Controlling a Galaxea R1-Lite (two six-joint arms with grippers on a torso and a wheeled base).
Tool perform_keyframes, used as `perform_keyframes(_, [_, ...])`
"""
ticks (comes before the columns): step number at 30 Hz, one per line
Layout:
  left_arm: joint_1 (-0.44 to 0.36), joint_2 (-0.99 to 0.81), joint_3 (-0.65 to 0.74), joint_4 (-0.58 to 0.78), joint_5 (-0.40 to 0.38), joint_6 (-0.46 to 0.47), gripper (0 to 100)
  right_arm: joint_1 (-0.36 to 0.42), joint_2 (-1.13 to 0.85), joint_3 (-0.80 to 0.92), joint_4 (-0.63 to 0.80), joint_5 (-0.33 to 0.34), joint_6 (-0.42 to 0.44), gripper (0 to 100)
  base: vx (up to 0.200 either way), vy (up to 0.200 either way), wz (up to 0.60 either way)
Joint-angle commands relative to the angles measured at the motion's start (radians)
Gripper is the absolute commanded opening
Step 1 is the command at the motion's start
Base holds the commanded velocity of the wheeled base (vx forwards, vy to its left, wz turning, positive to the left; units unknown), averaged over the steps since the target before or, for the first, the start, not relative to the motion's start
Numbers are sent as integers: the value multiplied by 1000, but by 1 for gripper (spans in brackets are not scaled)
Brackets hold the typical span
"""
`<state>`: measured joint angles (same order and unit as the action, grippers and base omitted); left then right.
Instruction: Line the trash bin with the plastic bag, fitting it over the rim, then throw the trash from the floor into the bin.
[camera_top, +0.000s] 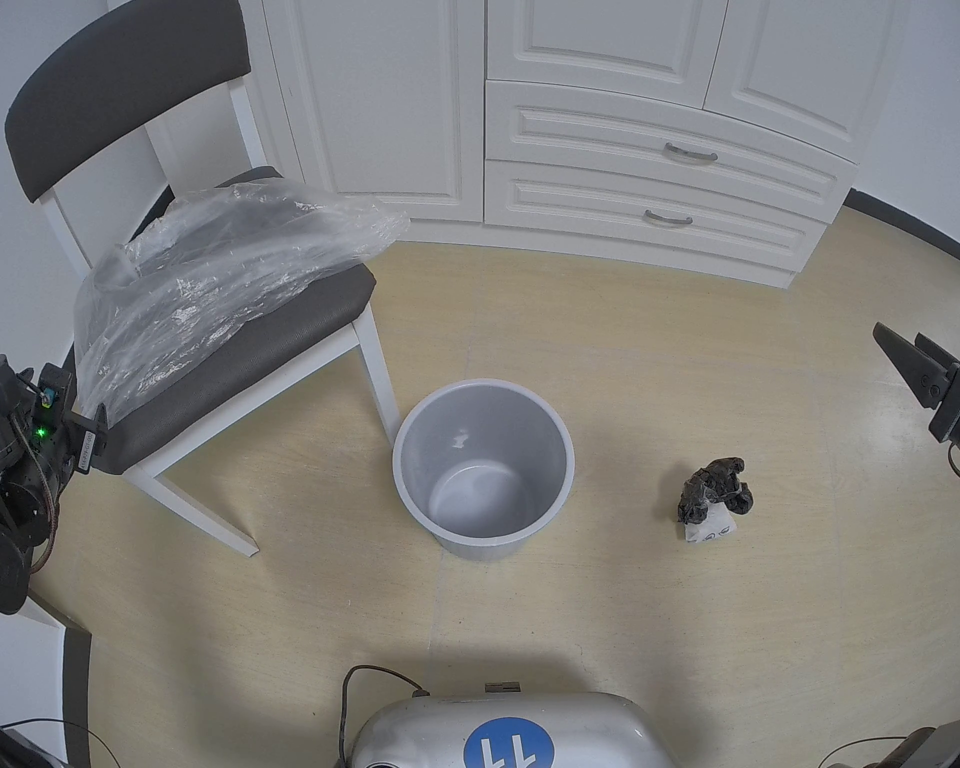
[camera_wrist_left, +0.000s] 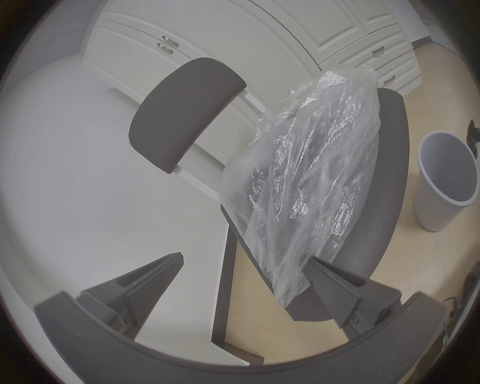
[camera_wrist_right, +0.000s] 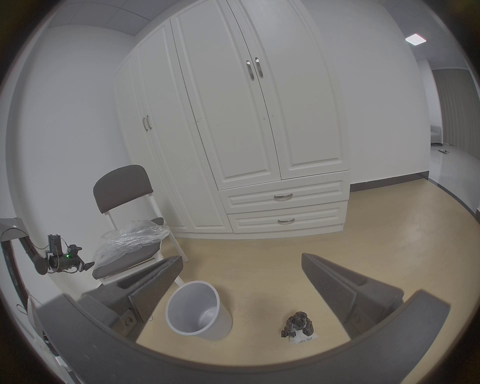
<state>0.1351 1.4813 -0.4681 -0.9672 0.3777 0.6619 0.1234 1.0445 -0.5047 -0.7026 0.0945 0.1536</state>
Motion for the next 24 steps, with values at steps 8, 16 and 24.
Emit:
perform_keyframes(8, [-9, 37, -83, -4, 1, -84, 100, 1, 8, 2, -2, 1, 0, 100, 0, 0, 0])
perform_keyframes(16, [-29, 93, -66, -42, 1, -133, 100, 1, 19, 3, 0, 1, 0, 100, 0, 0, 0])
perform_keyframes(24, [-19, 148, -30, -177, 6, -128, 100, 4, 19, 8, 0, 1, 0, 100, 0, 0, 0])
